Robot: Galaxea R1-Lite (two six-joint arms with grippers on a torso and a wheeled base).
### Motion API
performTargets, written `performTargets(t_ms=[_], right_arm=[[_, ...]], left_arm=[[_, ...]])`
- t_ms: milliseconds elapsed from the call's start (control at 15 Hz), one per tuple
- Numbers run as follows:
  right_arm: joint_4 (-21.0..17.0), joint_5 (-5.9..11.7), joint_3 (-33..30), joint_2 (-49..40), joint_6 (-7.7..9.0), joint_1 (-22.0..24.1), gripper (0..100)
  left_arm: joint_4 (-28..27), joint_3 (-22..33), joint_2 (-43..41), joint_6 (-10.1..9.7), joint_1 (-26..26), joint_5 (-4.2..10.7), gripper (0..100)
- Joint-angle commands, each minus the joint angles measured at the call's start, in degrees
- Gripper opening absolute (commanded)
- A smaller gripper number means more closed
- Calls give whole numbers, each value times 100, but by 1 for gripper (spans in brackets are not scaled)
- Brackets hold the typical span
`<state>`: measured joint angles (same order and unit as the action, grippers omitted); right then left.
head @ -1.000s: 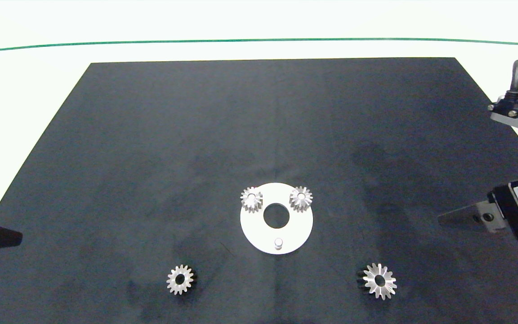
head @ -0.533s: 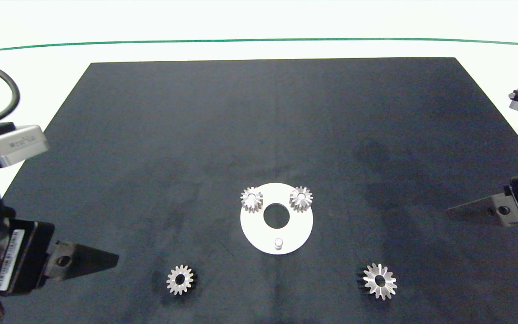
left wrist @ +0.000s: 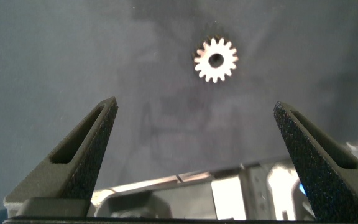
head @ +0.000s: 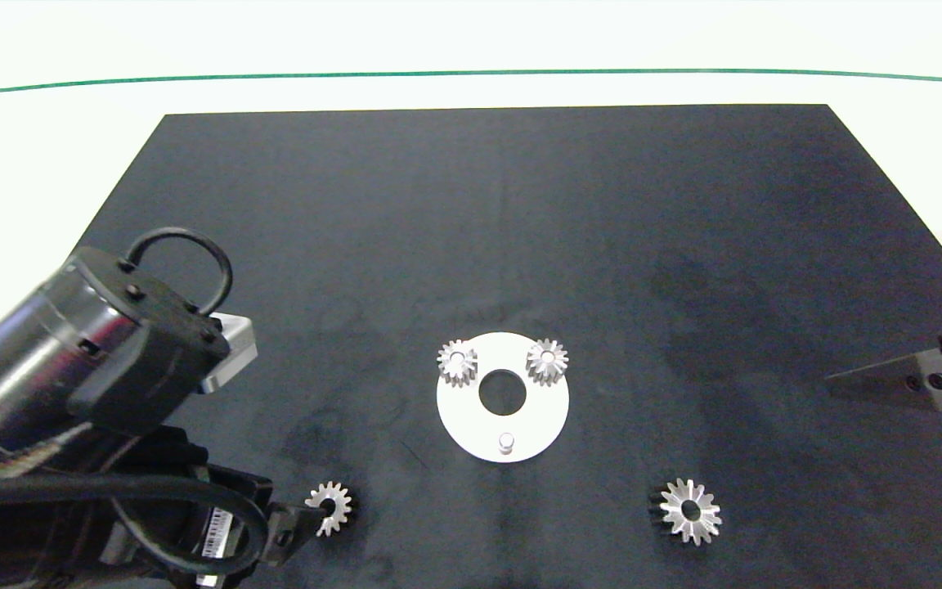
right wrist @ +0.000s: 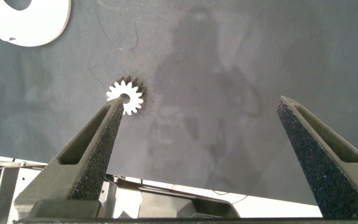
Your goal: Remove an incorrectly installed larger gear and replace it with the correct smaller gear
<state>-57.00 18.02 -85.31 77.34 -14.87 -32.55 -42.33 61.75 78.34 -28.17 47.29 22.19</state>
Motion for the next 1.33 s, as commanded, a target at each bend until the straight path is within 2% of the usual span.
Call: performTargets(t_ms=[67, 333, 533, 867, 1067, 1333], right_arm=[[-30, 9, 23, -26, 2, -15, 100], [-39, -9, 32, -26, 2, -23, 100], [-30, -9, 50, -26, 2, -32, 100], [-30, -18, 50, -17, 2, -50, 100], [-30, -18, 58, -17, -7, -94, 100], [-30, -18, 67, -26, -7, -94, 100]], left_arm=[[102, -198, 410, -30, 88, 216, 100], [163, -233, 498, -13, 96, 233, 100], [708, -497, 701, -13, 220, 233, 100], [910, -541, 832, -30, 228, 233, 100], [1376, -673, 1017, -39, 202, 233, 100], [1455, -717, 1175, -48, 202, 233, 100]])
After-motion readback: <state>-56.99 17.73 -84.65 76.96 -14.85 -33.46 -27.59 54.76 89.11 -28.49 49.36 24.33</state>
